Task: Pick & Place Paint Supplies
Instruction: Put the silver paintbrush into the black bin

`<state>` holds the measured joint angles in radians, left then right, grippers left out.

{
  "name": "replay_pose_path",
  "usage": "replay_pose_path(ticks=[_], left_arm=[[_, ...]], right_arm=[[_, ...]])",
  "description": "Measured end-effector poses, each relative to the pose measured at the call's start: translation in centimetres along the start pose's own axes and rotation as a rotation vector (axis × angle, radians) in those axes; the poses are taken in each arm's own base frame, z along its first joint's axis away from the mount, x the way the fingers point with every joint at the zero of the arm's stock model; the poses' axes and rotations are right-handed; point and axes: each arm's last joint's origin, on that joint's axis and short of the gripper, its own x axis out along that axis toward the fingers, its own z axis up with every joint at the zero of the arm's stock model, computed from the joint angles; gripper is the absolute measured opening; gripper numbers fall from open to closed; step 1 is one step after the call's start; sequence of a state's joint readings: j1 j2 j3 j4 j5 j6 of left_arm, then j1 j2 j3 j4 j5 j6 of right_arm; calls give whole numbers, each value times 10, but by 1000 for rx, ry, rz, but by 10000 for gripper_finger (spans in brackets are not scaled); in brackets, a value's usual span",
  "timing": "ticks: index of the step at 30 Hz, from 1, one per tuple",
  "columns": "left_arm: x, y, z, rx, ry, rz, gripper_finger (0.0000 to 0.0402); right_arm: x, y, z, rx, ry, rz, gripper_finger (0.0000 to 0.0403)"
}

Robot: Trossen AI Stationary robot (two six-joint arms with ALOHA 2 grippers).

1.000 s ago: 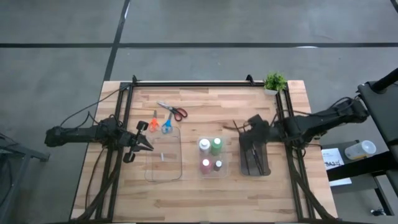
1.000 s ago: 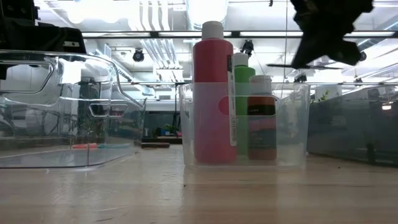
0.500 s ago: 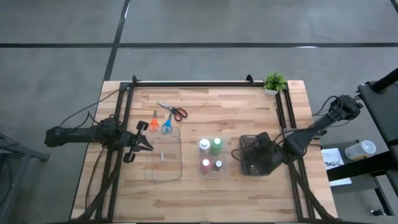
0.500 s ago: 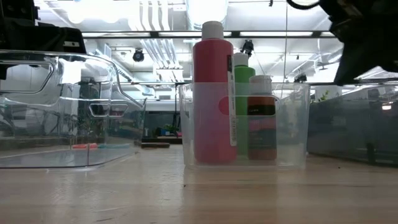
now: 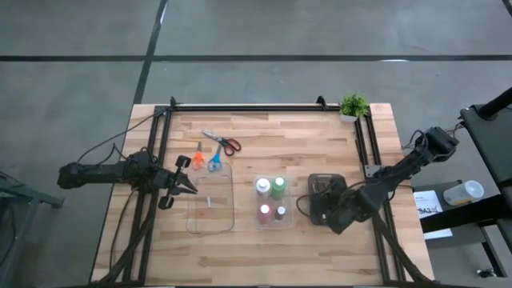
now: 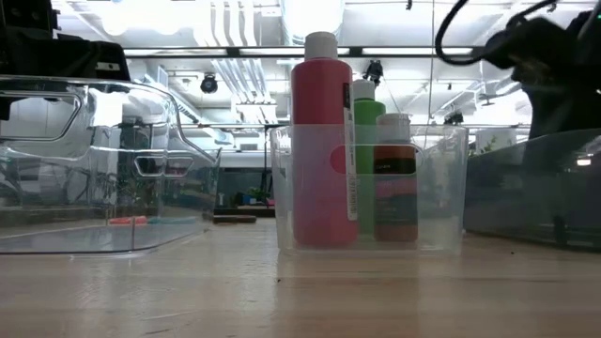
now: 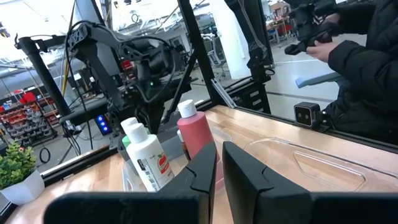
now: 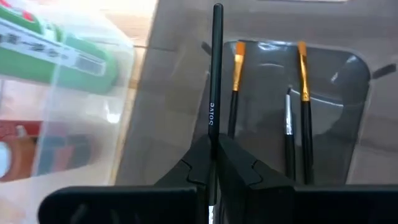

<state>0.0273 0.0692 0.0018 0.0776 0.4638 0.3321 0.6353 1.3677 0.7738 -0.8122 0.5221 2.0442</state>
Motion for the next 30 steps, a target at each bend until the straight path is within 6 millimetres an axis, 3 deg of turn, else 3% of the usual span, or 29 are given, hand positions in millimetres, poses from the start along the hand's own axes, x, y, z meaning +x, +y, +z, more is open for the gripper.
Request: replay_pose_path(ticks=[11, 30], left_arm=[[0, 0, 0, 0, 0, 0, 35], [0, 0, 0, 0, 0, 0, 36]], right_arm=[[19, -4, -14, 29, 42, -133, 13], [23, -2, -14, 40, 39, -137, 13]])
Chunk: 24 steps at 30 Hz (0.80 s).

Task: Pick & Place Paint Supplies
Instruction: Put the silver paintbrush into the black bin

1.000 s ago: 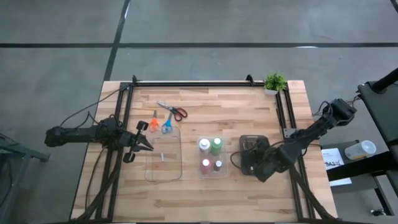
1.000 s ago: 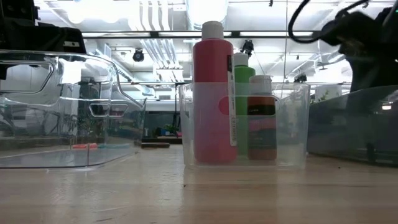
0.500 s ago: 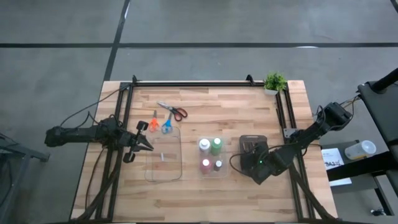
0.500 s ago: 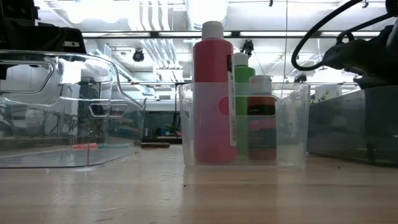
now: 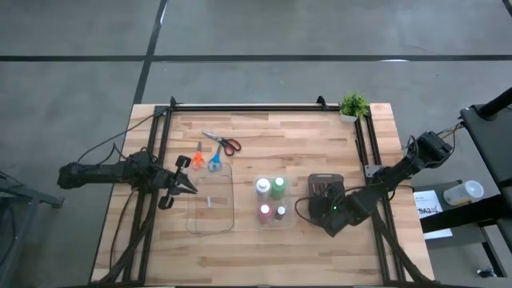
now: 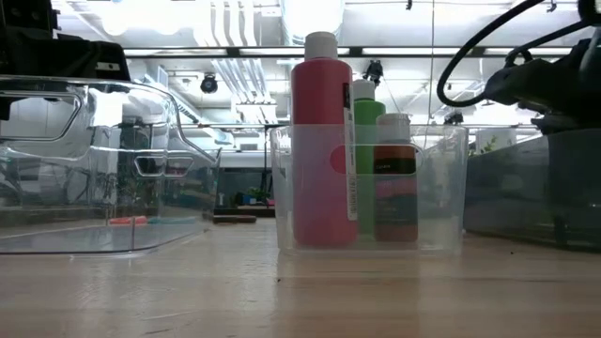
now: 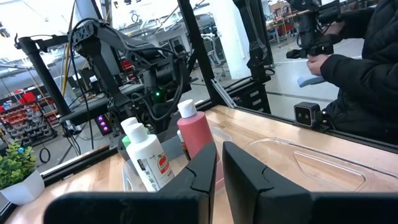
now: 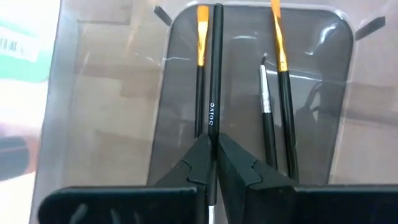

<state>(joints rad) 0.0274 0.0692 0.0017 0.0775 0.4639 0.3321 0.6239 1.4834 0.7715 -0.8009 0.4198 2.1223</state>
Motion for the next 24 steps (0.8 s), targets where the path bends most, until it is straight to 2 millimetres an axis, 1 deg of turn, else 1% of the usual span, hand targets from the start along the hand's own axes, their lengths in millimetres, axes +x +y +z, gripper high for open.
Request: replay_pose_path(ticks=[4, 10, 13, 19, 24], left_arm=[[0, 0, 0, 0, 0, 0, 36], [0, 0, 0, 0, 0, 0, 36], [0, 0, 0, 0, 0, 0, 36], [0, 0, 0, 0, 0, 0, 36], [0, 0, 0, 0, 0, 0, 36]], right_arm=[[2, 2, 3, 15, -5, -4, 20], [2, 2, 3, 9, -4, -4, 84], [2, 2, 3, 7, -5, -5, 103], [0, 2, 5, -14, -1, 3, 108], [-15, 5, 12, -42, -30, 90, 108]])
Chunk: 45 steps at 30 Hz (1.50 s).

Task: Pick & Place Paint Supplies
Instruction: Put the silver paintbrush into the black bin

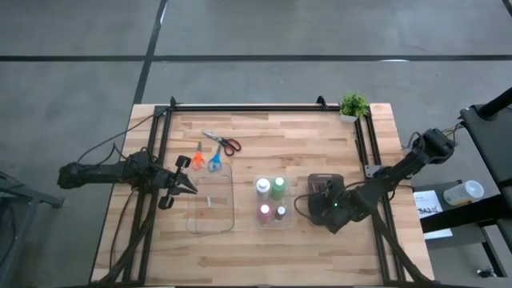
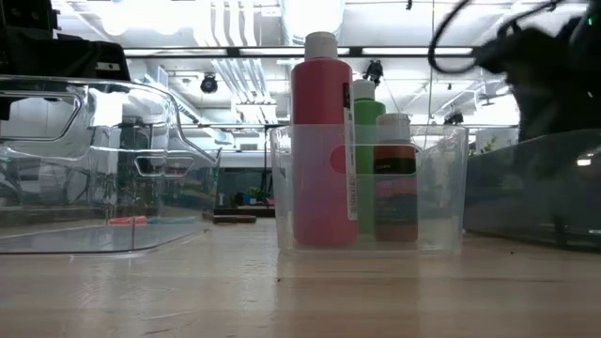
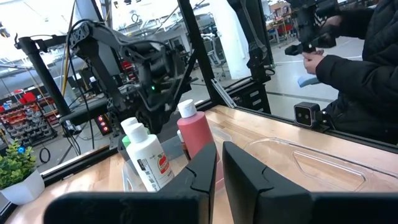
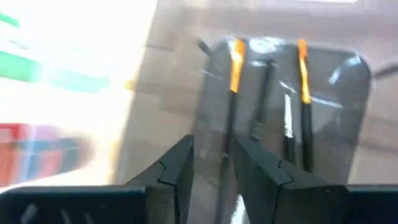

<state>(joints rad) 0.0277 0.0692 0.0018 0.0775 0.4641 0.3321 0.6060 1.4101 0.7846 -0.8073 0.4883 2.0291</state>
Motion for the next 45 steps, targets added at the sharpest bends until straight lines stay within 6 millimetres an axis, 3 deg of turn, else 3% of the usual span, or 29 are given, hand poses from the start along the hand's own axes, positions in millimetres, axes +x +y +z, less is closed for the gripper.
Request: replay_pose_path(ticks=[13, 19, 25, 37, 45], left_arm=[[0, 0, 0, 0, 0, 0, 36], [0, 0, 0, 0, 0, 0, 36], [0, 0, 0, 0, 0, 0, 35], [0, 0, 0, 0, 0, 0, 35], [0, 0, 0, 0, 0, 0, 35]], right_arm=[[-57, 4, 38, -126, -135, 215, 109], [-81, -15, 63, -132, -211, 115, 109], [-97, -38, 84, -33, -288, -40, 109], [-88, -45, 111, 41, -305, -187, 109], [-72, -43, 139, -20, -318, -363, 109]])
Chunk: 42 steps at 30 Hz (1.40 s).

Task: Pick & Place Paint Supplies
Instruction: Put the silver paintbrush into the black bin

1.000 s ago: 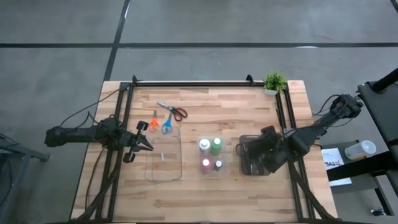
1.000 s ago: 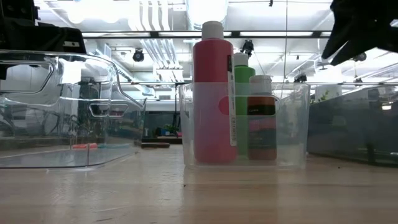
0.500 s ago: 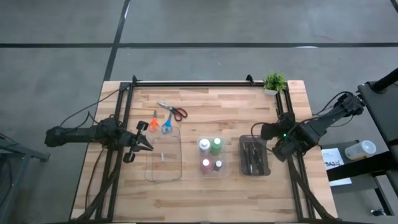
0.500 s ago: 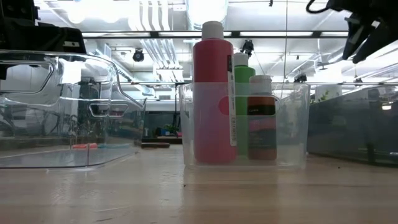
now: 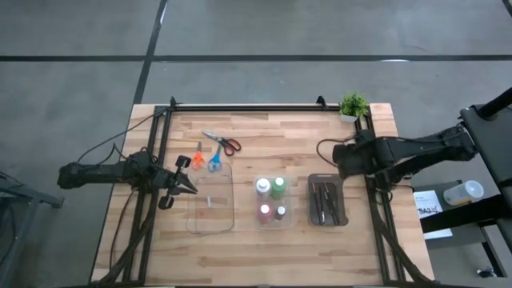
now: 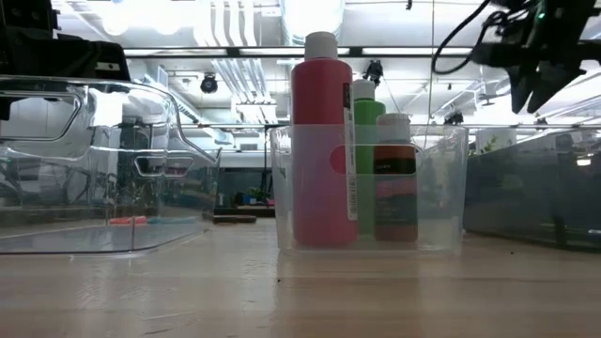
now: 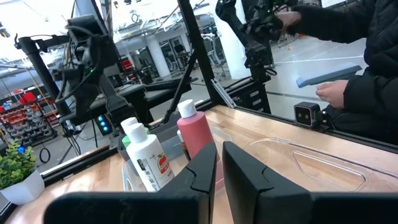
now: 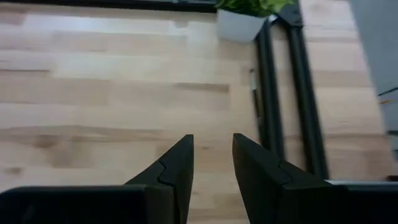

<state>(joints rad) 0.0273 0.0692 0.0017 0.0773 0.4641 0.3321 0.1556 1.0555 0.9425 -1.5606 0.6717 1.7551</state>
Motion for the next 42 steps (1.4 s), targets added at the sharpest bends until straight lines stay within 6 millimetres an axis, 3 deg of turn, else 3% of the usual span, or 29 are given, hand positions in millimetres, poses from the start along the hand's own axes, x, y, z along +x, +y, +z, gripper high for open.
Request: replay_pose_path(ticks=[13, 23, 36, 42], left_arm=[[0, 0, 0, 0, 0, 0, 35], [0, 0, 0, 0, 0, 0, 36], [0, 0, 0, 1, 0, 1, 36], [0, 0, 0, 0, 0, 1, 36]], right_arm=[[41, 8, 33, -57, 192, -200, 109], [88, 20, 52, -141, 399, -286, 109], [148, 24, 58, -236, 606, -483, 109], [172, 26, 56, -283, 628, -455, 109]])
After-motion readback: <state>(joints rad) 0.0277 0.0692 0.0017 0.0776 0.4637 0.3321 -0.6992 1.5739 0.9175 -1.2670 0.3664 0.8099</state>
